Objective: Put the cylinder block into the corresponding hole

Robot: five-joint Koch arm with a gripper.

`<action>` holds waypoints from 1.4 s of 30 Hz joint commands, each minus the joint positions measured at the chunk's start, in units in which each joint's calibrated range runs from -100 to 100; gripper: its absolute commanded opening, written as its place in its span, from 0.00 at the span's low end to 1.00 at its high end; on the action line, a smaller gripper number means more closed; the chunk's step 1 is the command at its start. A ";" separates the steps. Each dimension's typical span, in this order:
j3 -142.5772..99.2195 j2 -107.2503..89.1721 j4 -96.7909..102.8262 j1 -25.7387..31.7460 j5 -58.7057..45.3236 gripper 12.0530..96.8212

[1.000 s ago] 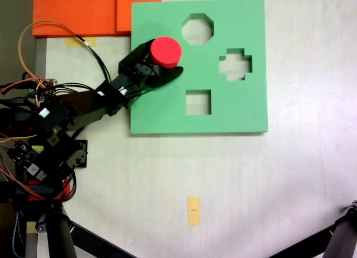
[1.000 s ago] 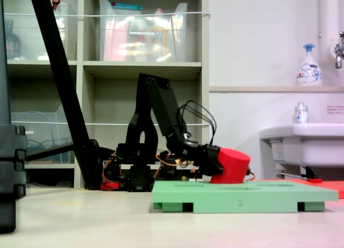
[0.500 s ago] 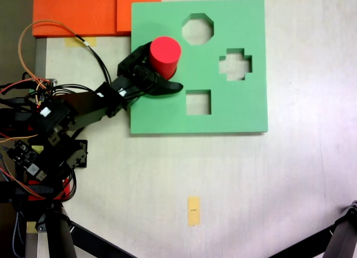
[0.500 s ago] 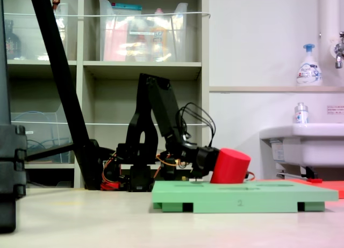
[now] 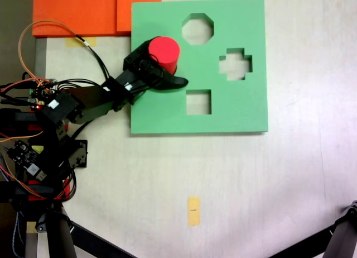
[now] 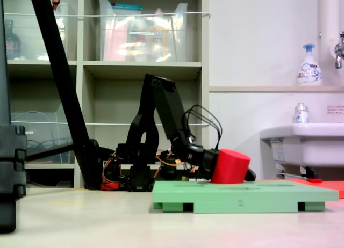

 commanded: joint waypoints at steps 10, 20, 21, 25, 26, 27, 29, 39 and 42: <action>5.13 1.39 3.96 0.78 0.10 0.82; -5.94 -18.16 3.77 1.37 0.10 0.82; -6.34 -18.58 3.77 1.37 0.10 0.82; -7.33 -19.00 3.87 1.22 0.10 0.82; -7.33 -19.14 3.87 1.22 0.10 0.82; -7.23 -19.70 3.87 1.17 0.10 0.82; -7.13 -22.77 3.87 1.12 0.00 0.82; -7.83 -57.41 -3.16 -0.83 -0.24 0.43; -7.93 -62.72 -3.16 -4.59 -0.68 0.41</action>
